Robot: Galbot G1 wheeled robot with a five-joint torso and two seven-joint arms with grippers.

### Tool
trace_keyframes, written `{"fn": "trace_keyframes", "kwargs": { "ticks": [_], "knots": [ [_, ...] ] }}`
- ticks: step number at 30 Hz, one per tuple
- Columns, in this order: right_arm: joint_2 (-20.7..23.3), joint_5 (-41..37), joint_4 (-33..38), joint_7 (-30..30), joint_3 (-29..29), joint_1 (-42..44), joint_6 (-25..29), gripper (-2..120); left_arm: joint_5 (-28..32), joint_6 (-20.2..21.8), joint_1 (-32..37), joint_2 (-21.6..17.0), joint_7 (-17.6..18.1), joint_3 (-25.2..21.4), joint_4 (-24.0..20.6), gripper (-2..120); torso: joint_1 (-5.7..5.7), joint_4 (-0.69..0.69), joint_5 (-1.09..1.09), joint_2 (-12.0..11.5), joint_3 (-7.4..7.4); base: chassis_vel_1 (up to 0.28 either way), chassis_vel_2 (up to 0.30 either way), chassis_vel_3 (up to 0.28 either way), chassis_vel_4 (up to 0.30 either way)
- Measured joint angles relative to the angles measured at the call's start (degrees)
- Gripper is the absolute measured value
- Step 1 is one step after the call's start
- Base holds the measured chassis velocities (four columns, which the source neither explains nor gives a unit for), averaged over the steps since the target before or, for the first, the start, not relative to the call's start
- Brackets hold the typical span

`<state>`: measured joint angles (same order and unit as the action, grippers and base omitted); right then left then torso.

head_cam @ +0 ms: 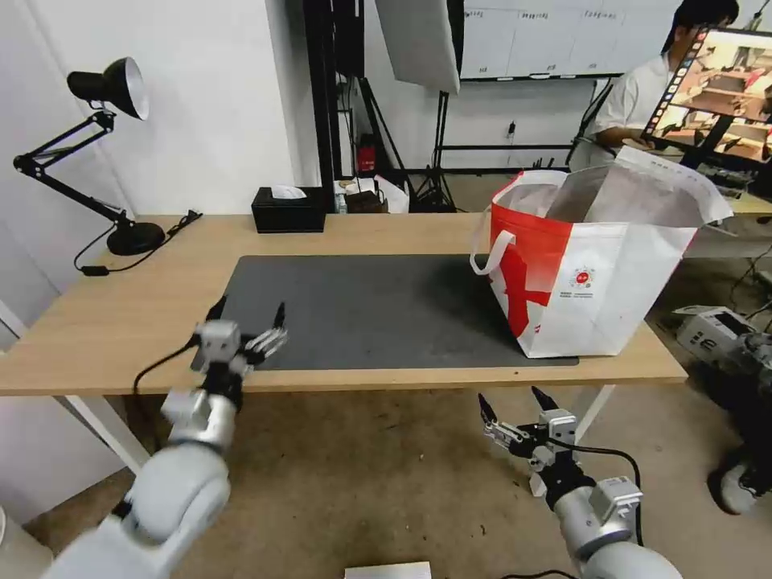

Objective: Pick up the trash from the table and place it into the takeout bag.

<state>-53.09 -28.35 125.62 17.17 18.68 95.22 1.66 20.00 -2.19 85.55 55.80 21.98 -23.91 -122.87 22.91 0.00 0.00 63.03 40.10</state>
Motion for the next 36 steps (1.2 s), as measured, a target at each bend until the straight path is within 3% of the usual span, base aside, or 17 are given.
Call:
{"fn": "trace_keyframes", "kwargs": {
  "ticks": [11, 36],
  "knots": [
    [0.0, 0.0, 0.0, 0.0, 0.0, 0.0, 0.0, 100, -5.53, -1.75, 8.68, 6.7, -2.35, -2.42, -1.06, 100, 0.01, 0.0, 0.0, 0.0, 0.0, 0.0, 0.0, 0.0, 0.0],
    [0.0, 0.0, 0.0, 0.0, 0.0, 0.0, 0.0, 100, -6.69, -0.64, 12.4, 8.77, -2.81, -1.55, -0.78, 100, 0.01, 0.0, 0.0, 0.0, 0.0, 0.0, 0.0, 0.0, 0.0]
  ]
}}
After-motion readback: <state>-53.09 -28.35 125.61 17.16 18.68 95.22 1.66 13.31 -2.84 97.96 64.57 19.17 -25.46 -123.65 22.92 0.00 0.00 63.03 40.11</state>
